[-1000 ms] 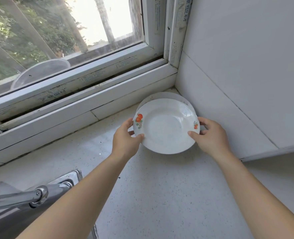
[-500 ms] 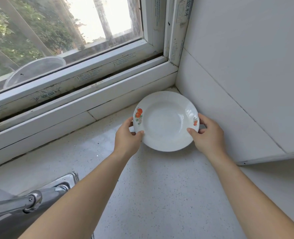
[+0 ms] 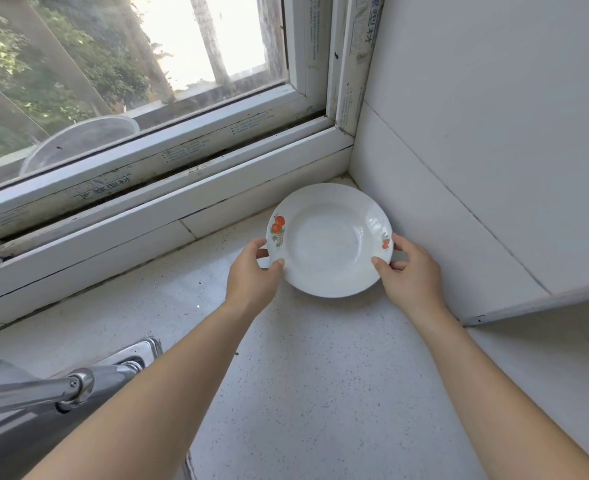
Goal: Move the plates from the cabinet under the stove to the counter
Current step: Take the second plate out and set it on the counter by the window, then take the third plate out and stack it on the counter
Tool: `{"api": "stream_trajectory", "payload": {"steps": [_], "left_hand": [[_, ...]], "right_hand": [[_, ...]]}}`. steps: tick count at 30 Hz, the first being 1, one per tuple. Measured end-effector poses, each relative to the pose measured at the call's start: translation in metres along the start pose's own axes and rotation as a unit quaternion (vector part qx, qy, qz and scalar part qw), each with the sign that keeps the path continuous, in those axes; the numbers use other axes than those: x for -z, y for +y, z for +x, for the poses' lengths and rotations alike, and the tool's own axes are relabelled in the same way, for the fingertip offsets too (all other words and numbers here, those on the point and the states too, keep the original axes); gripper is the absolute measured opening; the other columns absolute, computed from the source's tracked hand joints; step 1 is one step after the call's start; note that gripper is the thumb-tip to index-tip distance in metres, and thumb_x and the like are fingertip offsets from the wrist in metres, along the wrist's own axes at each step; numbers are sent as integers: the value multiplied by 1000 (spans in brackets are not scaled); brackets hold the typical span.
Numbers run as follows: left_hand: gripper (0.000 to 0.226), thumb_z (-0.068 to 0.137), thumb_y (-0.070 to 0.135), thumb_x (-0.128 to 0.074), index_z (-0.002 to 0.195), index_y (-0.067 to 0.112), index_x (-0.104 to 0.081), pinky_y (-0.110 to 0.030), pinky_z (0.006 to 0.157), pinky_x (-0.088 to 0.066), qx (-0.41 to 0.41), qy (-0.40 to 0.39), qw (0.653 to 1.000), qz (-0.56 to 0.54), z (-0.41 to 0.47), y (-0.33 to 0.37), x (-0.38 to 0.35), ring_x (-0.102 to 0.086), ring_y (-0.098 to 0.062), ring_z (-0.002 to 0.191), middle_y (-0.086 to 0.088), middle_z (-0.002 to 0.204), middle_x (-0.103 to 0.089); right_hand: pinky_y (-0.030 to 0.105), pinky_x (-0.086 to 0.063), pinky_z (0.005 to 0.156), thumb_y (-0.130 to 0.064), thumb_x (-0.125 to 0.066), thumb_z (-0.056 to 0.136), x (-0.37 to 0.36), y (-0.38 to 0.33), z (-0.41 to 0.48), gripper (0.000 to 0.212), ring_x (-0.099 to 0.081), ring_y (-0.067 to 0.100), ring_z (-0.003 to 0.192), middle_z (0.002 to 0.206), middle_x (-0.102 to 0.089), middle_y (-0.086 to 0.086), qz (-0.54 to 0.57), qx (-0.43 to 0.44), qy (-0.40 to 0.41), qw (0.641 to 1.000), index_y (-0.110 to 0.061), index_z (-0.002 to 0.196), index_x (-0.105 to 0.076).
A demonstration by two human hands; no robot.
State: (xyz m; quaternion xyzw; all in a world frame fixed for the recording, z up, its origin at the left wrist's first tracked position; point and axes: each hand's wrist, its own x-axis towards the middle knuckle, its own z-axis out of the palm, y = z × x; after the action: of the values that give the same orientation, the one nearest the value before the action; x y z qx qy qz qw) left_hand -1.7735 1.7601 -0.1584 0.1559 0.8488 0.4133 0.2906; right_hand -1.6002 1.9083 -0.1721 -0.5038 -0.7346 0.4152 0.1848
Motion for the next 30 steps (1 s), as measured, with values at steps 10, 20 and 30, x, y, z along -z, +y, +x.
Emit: {"api": "stream_trajectory", "payload": {"steps": [10,20,30], "left_hand": [[42,93,39,-48,132,25,-46,-24,70,-47,-55,-22,996,61,-82,9,37,-57,-6,92,9,125,-56],[45,92,42,-49,134,29,-42,-21,86,-35,-138,-23,978,153,-215,-28,94,-50,-8,113,12,129,-53],[51,91,44,-49,139,26,-39,-16,93,-27,-132,32,976,170,-337,-112,172,-40,-7,127,10,141,-44]], "right_hand": [[21,-40,76,-37,-62,84,30,-26,-78,45,-56,3,92,122,-54,-12,-6,15,-50,999,-25,126,-52],[20,-41,82,-42,-58,86,42,-62,-228,43,-55,3,102,119,-56,-15,-18,51,-148,988,-27,126,-50],[15,-31,89,-54,-50,86,24,-94,-350,45,-43,-6,112,126,-46,-26,-164,190,-279,927,-36,127,-47]]}}
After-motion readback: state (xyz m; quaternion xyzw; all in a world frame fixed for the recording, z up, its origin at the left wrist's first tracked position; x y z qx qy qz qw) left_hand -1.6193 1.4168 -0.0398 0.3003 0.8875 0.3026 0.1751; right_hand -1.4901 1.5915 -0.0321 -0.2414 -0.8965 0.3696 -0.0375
